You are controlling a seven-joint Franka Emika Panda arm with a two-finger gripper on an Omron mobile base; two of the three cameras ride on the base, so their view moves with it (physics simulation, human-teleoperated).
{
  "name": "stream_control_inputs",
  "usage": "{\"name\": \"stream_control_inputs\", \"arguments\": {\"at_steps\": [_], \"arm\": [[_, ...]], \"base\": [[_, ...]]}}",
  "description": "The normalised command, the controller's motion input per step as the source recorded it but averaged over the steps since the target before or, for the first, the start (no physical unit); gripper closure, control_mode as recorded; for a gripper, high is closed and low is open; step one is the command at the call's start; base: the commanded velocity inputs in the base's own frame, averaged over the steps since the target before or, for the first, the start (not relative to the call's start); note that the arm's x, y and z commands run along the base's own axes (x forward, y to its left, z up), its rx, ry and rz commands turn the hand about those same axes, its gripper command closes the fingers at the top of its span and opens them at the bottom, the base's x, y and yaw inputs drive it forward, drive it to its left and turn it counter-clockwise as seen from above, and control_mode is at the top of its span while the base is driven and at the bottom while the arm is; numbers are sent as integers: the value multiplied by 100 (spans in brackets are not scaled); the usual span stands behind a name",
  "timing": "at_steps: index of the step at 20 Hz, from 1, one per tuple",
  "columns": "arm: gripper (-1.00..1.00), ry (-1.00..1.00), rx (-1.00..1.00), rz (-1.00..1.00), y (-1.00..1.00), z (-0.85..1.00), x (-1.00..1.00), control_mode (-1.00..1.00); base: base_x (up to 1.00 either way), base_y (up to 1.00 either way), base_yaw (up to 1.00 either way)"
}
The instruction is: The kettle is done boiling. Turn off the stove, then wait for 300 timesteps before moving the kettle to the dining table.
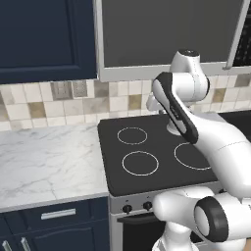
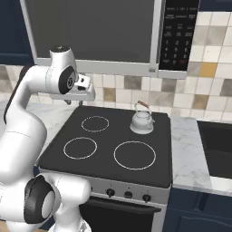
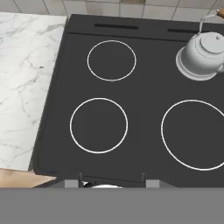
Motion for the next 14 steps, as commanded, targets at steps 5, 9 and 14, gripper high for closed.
{"name": "stream_control_inputs", "arguments": {"at_steps": [5, 9, 14], "arm": [[-100, 0, 0, 0, -3, 0, 0, 100], [-100, 0, 0, 0, 0, 0, 0, 100], [-100, 0, 0, 0, 0, 0, 0, 100]], "base": [[-10, -24, 0], [-20, -53, 0], [-17, -52, 0]]}}
